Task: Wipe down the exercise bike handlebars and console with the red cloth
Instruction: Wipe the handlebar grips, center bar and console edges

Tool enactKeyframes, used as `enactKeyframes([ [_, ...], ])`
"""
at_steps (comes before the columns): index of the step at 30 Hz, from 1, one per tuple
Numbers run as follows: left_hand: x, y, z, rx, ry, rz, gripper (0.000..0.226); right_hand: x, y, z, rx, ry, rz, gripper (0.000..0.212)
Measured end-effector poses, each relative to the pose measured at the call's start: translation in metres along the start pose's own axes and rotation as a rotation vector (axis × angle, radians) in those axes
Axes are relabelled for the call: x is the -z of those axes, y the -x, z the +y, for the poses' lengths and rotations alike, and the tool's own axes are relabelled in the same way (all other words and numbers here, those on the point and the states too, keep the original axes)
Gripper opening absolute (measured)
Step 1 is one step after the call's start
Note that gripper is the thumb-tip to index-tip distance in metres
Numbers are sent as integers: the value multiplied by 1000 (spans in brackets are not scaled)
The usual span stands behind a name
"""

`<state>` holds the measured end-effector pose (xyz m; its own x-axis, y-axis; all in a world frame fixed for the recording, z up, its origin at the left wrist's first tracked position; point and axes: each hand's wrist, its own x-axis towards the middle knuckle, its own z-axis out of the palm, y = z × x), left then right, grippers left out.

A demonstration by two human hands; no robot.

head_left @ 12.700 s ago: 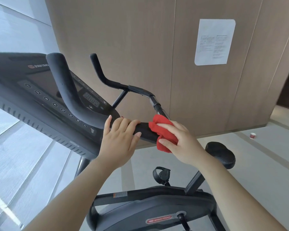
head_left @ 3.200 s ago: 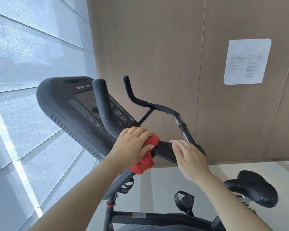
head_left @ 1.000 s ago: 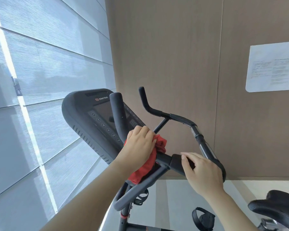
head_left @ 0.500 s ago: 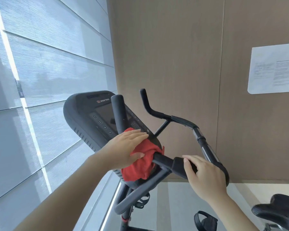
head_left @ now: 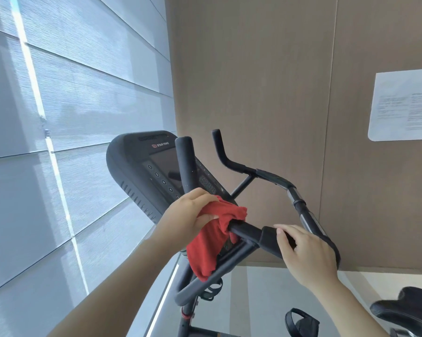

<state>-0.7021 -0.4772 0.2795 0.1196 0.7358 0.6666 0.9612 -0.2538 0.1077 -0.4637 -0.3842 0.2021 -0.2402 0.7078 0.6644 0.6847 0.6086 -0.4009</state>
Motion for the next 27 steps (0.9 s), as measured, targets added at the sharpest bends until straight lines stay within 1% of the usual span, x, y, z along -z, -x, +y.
enactKeyframes([
  [7,47,-8,-4,33,92,222,27,2,0,-5,-58,8,-4,26],
  [11,75,-33,-11,110,90,415,22,1,0,-10,-92,32,-35,27],
  [13,78,-50,-11,128,57,503,27,0,0,-12,-101,39,-43,26],
  [14,75,-59,-10,115,38,512,32,0,-1,-13,-102,45,-42,26],
  [16,60,-66,-11,68,-25,431,33,0,-1,-14,-104,55,-38,26],
  [19,19,-57,-27,-119,-343,301,34,2,-1,-14,-108,50,-36,25],
  [21,2,-48,-39,-175,-467,270,33,2,-1,-14,-98,44,-29,25],
  [24,2,-44,-43,-181,-524,231,35,3,-2,-13,-94,32,-22,25],
  [27,10,-40,-43,-205,-502,158,44,3,-2,-12,-97,24,-28,25],
])
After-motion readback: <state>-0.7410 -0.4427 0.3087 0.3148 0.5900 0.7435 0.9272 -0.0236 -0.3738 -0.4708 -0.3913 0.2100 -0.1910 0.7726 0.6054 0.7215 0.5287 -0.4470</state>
